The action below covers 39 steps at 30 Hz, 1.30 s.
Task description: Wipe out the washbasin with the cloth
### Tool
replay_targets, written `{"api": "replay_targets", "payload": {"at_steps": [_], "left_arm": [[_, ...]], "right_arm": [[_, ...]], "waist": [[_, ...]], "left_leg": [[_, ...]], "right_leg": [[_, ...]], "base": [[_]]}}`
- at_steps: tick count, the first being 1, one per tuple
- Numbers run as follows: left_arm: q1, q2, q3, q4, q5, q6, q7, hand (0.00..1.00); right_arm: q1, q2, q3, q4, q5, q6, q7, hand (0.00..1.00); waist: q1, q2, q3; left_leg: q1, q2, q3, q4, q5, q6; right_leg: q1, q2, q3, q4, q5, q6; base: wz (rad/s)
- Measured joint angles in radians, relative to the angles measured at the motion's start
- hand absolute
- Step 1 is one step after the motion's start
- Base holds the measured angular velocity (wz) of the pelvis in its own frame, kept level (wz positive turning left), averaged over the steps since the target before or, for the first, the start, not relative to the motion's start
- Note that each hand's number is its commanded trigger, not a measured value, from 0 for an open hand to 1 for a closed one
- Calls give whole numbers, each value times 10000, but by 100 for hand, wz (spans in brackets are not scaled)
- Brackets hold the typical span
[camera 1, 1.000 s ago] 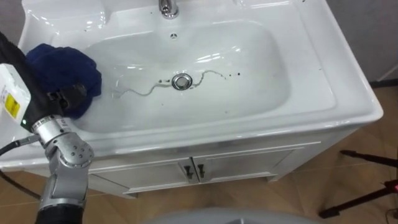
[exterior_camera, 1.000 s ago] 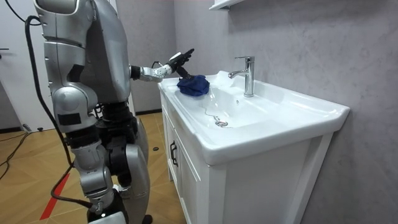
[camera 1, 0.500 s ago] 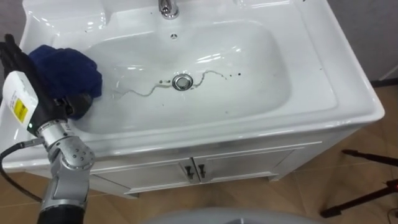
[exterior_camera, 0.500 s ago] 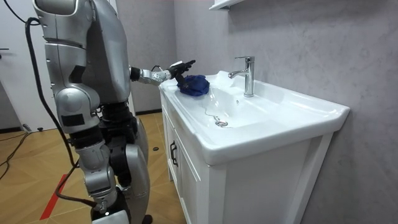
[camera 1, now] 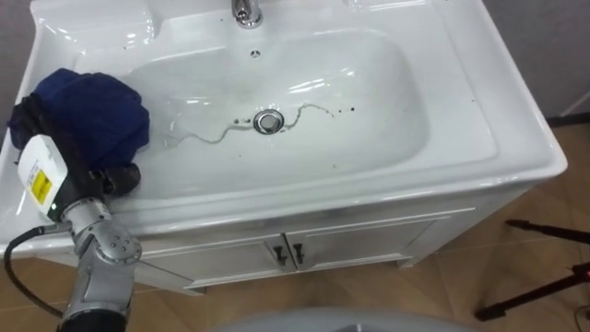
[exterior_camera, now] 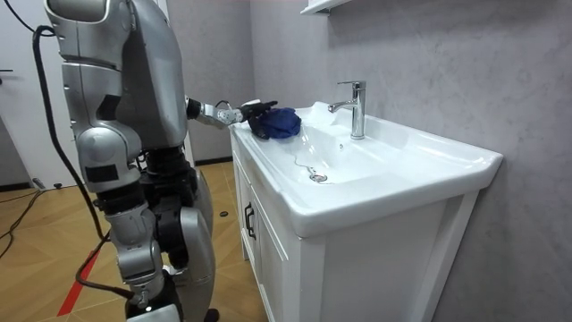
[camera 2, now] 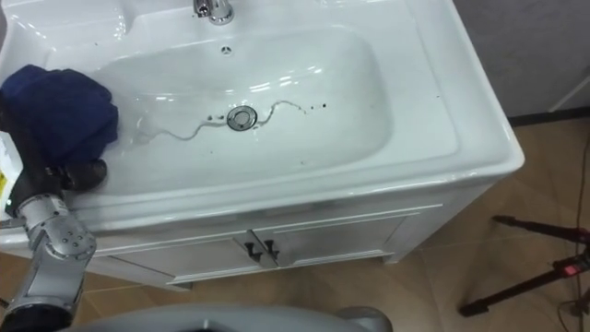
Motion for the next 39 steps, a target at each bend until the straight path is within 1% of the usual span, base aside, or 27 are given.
{"api": "replay_targets", "payload": {"at_steps": [3, 7, 9, 12, 19, 25, 29, 31, 33, 39], "left_arm": [[1, -2, -4, 312, 29, 70, -8, 0], [0, -1, -2, 449, 37, 106, -20, 0], [-14, -2, 2, 592, 37, 113, -21, 0], [-84, -2, 2, 729, 37, 137, -28, 0], [-98, -2, 13, 749, 35, 184, -32, 0], [-176, 0, 30, 674, 50, 206, -1, 0], [-201, 0, 48, 623, 52, 200, 314, 0], [-201, 0, 48, 577, 52, 190, 440, 0], [-210, 1, 48, 491, 52, 181, 614, 0], [-232, 11, 51, 429, 52, 174, 697, 0]], "right_arm": [[-93, 0, 0, -30, -5, 190, -80, 0], [-92, -4, -9, -34, -5, 202, -101, 0], [-95, -3, -12, -61, -8, 338, -99, 0], [-103, -3, -19, -75, -8, 409, -98, 0], [-120, -3, -33, -50, -8, 409, -182, 0], [-218, -3, -27, -64, 18, 395, -318, 0], [-326, -4, -16, -64, 63, 361, -518, 0], [-363, -2, -15, -62, 64, 354, -566, 0], [-392, -2, -15, -62, 75, 297, -645, 0], [-452, -1, -14, -47, 107, 279, -713, 0]], "waist": [[-28, 56, -39], [-31, 69, -78], [-29, 60, -114], [-38, 57, -122], [-52, 1, -113], [-44, 5, -119], [-34, 17, -126], [-33, 29, -119], [-31, 16, -94], [-27, 23, -76]], "left_leg": [[0, 2, 42, 3, 0, 0], [-8, 1, 55, 5, 1, 0], [2, 1, 76, 5, 1, 0], [13, 1, 83, 14, 1, 1], [103, 0, 88, 22, 2, 1], [23, 2, 15, 28, 2, 1], [-6, 2, -3, 27, 2, 1], [-6, 1, -20, 27, 2, 1], [-7, 1, -48, 29, 2, 1], [-9, -1, -79, 30, 2, 1]], "right_leg": [[-38, -1, -1, 5, 0, 0], [-40, -4, -16, 2, 0, 0], [-31, -5, 0, 4, 0, 0], [-24, -4, 8, 6, 0, 0], [43, -4, 34, 9, 1, -1], [14, 3, 33, 8, 0, -1], [-26, 6, 35, 7, 1, -2], [-27, 7, 32, 2, 1, -2], [-35, 7, 20, -9, 1, -2], [-39, 6, -13, -14, 1, -2]], "base": [[0], [0], [0], [0], [0], [0], [0], [0], [3], [0]]}}
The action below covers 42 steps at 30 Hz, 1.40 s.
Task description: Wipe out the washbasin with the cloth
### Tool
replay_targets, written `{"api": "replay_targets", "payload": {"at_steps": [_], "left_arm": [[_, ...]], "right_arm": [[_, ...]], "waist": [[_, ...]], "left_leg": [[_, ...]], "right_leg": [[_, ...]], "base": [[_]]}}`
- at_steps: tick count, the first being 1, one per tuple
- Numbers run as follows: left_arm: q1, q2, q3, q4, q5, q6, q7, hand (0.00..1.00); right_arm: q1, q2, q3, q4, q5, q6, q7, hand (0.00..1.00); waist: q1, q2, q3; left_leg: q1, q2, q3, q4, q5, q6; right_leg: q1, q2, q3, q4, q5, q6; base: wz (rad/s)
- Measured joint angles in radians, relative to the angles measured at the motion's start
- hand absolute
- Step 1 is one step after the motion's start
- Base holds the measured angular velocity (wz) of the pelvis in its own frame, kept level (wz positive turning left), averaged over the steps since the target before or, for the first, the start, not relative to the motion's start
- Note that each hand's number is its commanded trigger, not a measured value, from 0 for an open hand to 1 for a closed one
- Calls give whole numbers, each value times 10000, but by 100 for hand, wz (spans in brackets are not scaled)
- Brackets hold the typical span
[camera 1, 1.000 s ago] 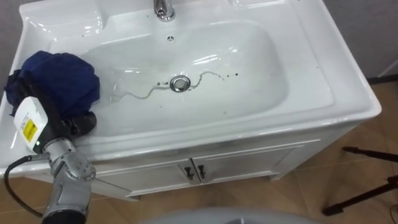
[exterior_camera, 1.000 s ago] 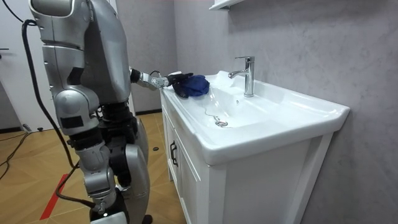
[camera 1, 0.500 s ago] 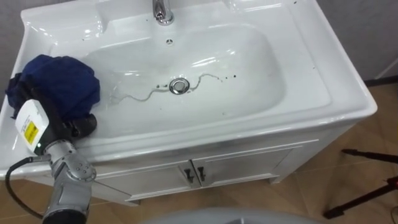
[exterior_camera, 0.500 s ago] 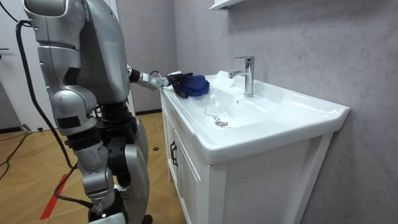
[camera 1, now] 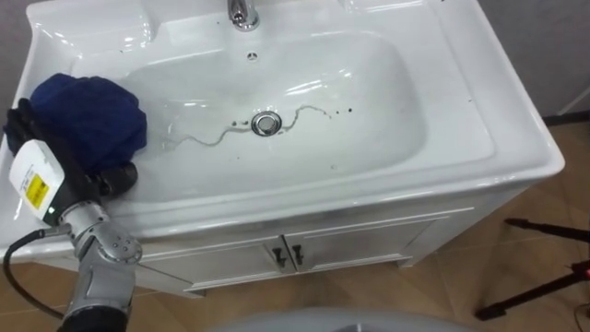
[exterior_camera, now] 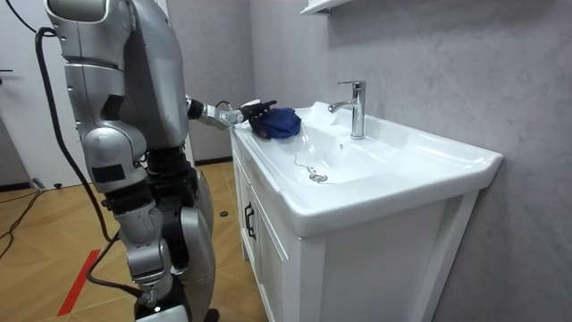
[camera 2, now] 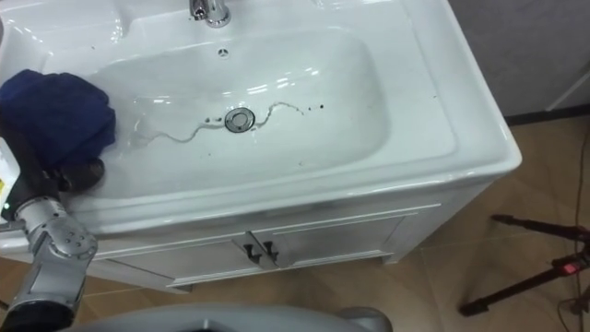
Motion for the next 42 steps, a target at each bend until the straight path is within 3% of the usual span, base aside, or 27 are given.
{"api": "replay_targets", "payload": {"at_steps": [17, 25, 27, 30, 31, 32, 34, 42], "left_arm": [[-24, 4, 77, 136, -8, -146, -3, 0], [-397, 11, 97, 861, -116, -162, -291, 0], [-572, 14, 97, 949, -114, -29, -460, 0], [-761, 85, 98, 951, -114, 144, -584, 0], [-784, 97, 98, 952, -114, 162, -601, 24], [-862, 102, 98, 967, -107, 190, -611, 38], [-1079, 121, 98, 990, -102, 306, -617, 100], [-1634, 366, 55, 1256, -92, 528, -1210, 100]], "right_arm": [[-67, 5, 1, 57, -29, -19, -16, 0], [-64, -29, -3, 53, -99, 44, 159, 0], [-75, -45, 2, -1, -77, 116, 153, 0], [-78, -47, 2, -6, -69, 130, 69, 0], [-78, -48, 1, -6, -63, 132, 52, 0], [-72, -49, 3, 0, 0, 131, 5, 0], [-66, -49, 3, 39, 261, 130, -164, 0], [-130, -68, 13, 76, 295, 125, -474, 0]], "waist": [[-2, -114, 68], [6, -24, 20], [47, 42, -25], [134, 54, -33], [152, 53, -33], [201, 53, -32], [261, 50, -30], [257, 168, -6]], "left_leg": [[10, -5, -32, 1, 2, -1], [3, -5, -11, -6, 2, -1], [1, -4, 50, -5, 2, -2], [3, 0, 66, -3, 10, -9], [6, 0, 71, -2, 10, -9], [8, -1, 78, 3, 10, -8], [-11, -2, 68, 5, 10, -8], [-72, -6, 52, -1, 10, -8]], "right_leg": [[15, -4, 36, 6, 0, 0], [55, -3, -21, 5, 0, -1], [10, -3, -25, 8, 2, -3], [0, -4, -18, 28, 5, -8], [-3, -5, -17, 29, 5, -8], [-6, -7, -16, 29, 5, -9], [-10, -7, -23, 22, 5, -9], [-9, -6, -23, 4, 5, -8]], "base": [[0], [0], [0], [0], [0], [0], [0], [0]]}}
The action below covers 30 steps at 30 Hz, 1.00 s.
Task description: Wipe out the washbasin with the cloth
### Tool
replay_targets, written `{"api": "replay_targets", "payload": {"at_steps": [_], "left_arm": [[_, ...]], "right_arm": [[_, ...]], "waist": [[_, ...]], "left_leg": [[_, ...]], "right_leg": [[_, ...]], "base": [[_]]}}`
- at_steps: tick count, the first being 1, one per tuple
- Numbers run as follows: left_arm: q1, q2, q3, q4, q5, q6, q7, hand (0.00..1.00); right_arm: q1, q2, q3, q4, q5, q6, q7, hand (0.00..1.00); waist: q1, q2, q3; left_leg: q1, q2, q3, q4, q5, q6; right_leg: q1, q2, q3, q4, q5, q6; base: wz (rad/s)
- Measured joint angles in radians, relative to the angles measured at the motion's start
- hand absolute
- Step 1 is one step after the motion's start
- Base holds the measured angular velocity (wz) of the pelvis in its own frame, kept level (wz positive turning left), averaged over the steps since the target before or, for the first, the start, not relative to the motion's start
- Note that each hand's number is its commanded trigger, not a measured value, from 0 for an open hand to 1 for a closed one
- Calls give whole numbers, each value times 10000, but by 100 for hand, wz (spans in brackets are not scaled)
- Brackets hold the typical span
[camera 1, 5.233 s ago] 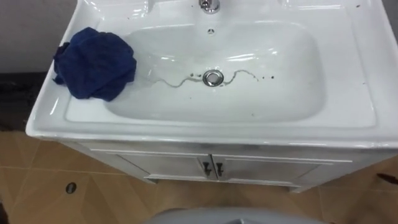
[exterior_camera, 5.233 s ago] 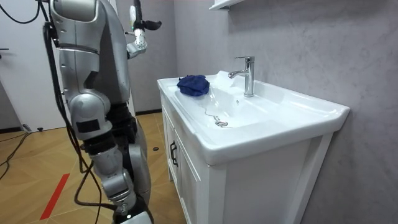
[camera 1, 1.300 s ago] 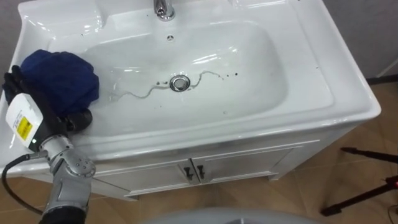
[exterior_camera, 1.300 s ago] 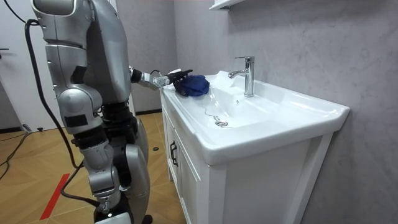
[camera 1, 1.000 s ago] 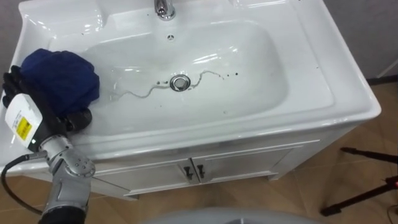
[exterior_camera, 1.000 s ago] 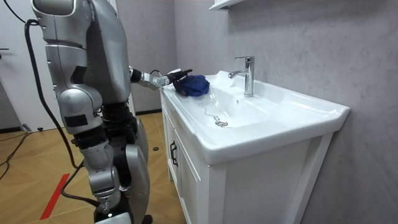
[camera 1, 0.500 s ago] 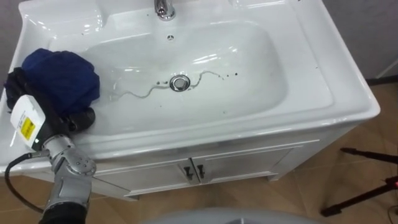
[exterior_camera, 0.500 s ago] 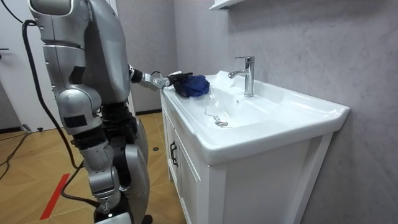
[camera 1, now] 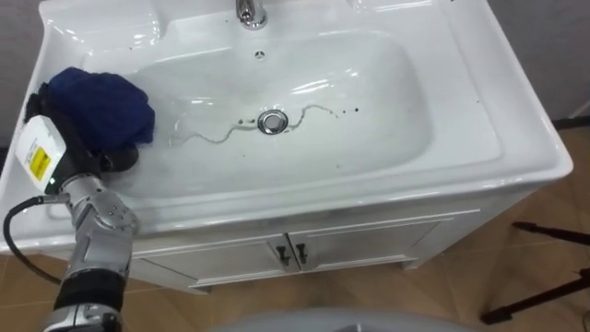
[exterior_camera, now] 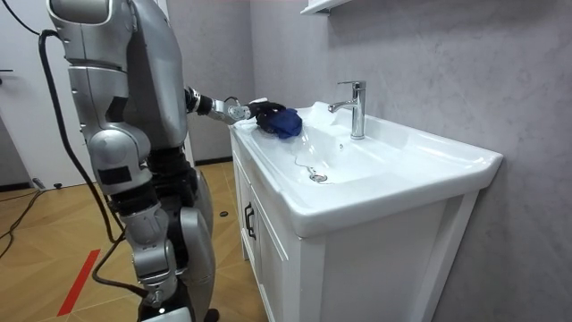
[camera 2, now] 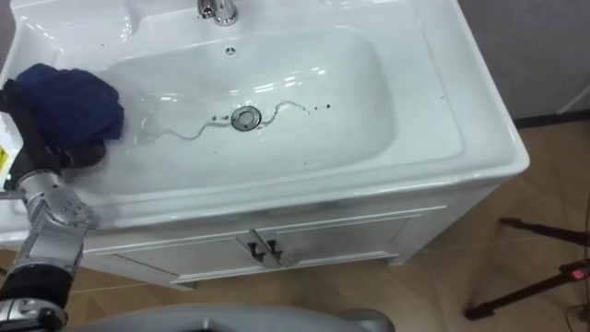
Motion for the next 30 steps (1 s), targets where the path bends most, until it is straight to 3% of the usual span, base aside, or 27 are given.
{"api": "replay_targets", "payload": {"at_steps": [5, 9, 18, 30], "left_arm": [[-180, 169, 41, 147, -2, 32, -382, 100], [-527, 488, 305, 587, 136, 283, -986, 100], [-600, 525, 619, 572, 572, 447, -1525, 100], [-607, 505, 615, 348, 576, 528, -1438, 100]], "right_arm": [[-3, -92, -7, 20, -2, 8, -82, 0], [-19, -175, -10, 17, -32, 146, -51, 0], [-82, -186, -6, 18, -30, 223, -72, 0], [-244, -217, 407, 17, -8, 203, -214, 0]], "waist": [[-13, 76, 6], [13, 138, -21], [11, 138, -18], [46, 150, 28]], "left_leg": [[9, -1, 23, -2, 0, 0], [53, -1, 40, -9, 0, 0], [39, -7, 23, 0, 3, 5], [-4, -9, 12, 12, 3, 5]], "right_leg": [[-4, -7, -6, -2, 0, 0], [29, -8, -7, 2, 0, 0], [38, -14, -26, 2, -1, 1], [-1, -12, -7, -11, -8, 4]], "base": [[0], [0], [0], [1]]}}
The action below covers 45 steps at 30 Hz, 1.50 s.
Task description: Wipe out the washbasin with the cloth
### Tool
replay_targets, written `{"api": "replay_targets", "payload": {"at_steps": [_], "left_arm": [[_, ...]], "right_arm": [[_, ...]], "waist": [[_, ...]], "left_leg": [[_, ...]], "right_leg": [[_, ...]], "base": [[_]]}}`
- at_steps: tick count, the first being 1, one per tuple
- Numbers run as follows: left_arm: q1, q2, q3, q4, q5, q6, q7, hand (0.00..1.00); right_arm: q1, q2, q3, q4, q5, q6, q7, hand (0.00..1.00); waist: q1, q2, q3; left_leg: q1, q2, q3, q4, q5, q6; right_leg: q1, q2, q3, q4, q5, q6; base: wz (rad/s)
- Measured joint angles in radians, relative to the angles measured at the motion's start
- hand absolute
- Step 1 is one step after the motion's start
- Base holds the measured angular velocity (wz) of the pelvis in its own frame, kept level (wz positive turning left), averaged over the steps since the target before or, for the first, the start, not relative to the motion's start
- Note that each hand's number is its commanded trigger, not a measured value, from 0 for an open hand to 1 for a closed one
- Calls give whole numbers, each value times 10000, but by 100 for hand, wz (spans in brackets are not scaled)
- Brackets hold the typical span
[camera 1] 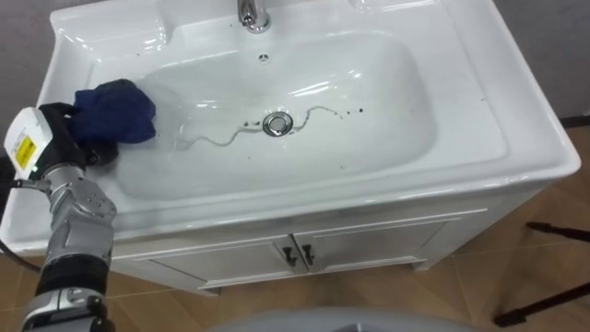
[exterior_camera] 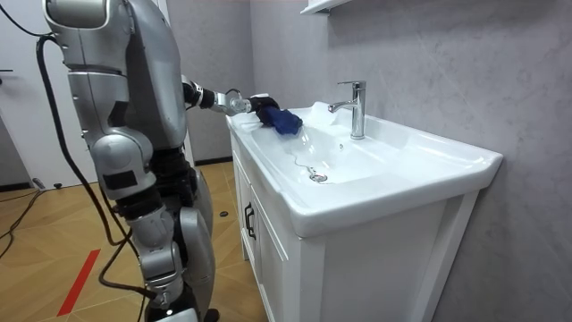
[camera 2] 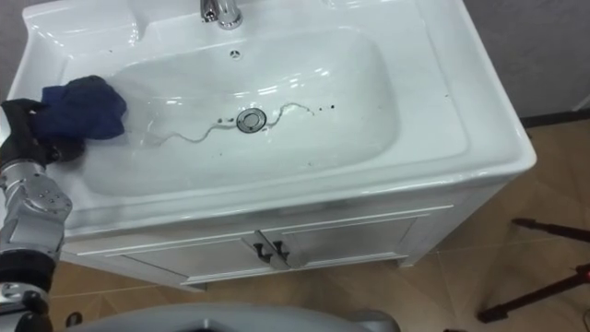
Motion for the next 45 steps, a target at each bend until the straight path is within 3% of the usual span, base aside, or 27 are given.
{"api": "replay_targets", "payload": {"at_steps": [4, 6, 7, 10, 13, 15, 22, 29, 34, 39, 45], "left_arm": [[78, -8, -9, -693, -15, 297, -20, 100], [143, -58, -36, -1396, -6, 328, 27, 100], [148, -92, -85, -1635, 7, 329, 114, 100], [199, -143, -245, -2328, 155, 329, 276, 100], [291, -159, -548, -3323, 500, 222, 702, 100], [294, -185, -556, -3950, 802, -95, 1168, 100], [302, -185, -572, -5752, 1078, -634, 1909, 100], [349, -291, -720, -5806, 1295, -604, 1753, 100], [416, -345, -1115, -4929, 2502, -535, 1296, 100], [830, -368, -1889, -3683, 2775, -85, -25, 100], [857, -362, -2010, -3181, 3035, 305, -1165, 100]], "right_arm": [[-77, 7, 59, -42, 168, -98, 10, 0], [-94, 38, 87, -116, 407, -351, 17, 0], [-113, 68, 90, -109, 546, -449, 24, 0], [-121, 102, 111, -100, 795, -666, 29, 0], [-149, 86, 234, 0, 924, -916, -22, 0], [-289, 94, 354, 285, 913, -1109, -136, 0], [-260, 96, 365, 325, 741, -1347, -198, 0], [-256, 65, 310, 331, 292, -1391, 50, 0], [-202, 29, 347, 296, 264, -1383, 133, 0], [-246, 21, 336, 248, 261, -1375, 163, 0], [-242, -36, 344, 160, 274, -1288, 335, 0]], "waist": [[21, -73, 44], [25, -253, 128], [23, -337, 81], [27, -409, 61], [0, -386, 64], [12, -371, 68], [-44, -359, 67], [-91, -353, 66], [-110, -309, 59], [-214, -297, 61], [-314, -237, 68]], "left_leg": [[-85, 2, -37, 35, 1, -2], [-164, -3, -108, 91, 1, -2], [-252, -10, -207, 149, 1, -2], [-282, -17, -330, 153, 1, -2], [-279, -35, -478, 153, 1, -2], [-290, -27, -468, 151, 1, -2], [-174, -42, -401, 100, 2, -3], [-90, -13, -287, -6, 1, -3], [-69, -18, -185, -18, 1, -3], [-69, -10, -179, -19, 1, -3], [-99, -4, -105, -15, 1, -3]], "right_leg": [[-44, 2, -10, 0, -1, -2], [-103, -5, -70, 0, 2, -4], [-142, -12, -162, 0, 6, -5], [-124, -17, -249, -11, 10, -6], [-55, -17, -258, -29, 11, -6], [-58, -7, -263, -38, 11, -6], [73, -13, -243, -173, 11, -6], [69, 6, -216, -183, 11, -6], [71, -7, -123, -179, 11, -6], [55, 18, 52, -180, 10, -6], [-1, 23, 165, -170, 11, -6]], "base": [[2], [11], [15], [15], [16], [0], [-2], [-4], [-4], [-1], [-2]]}}
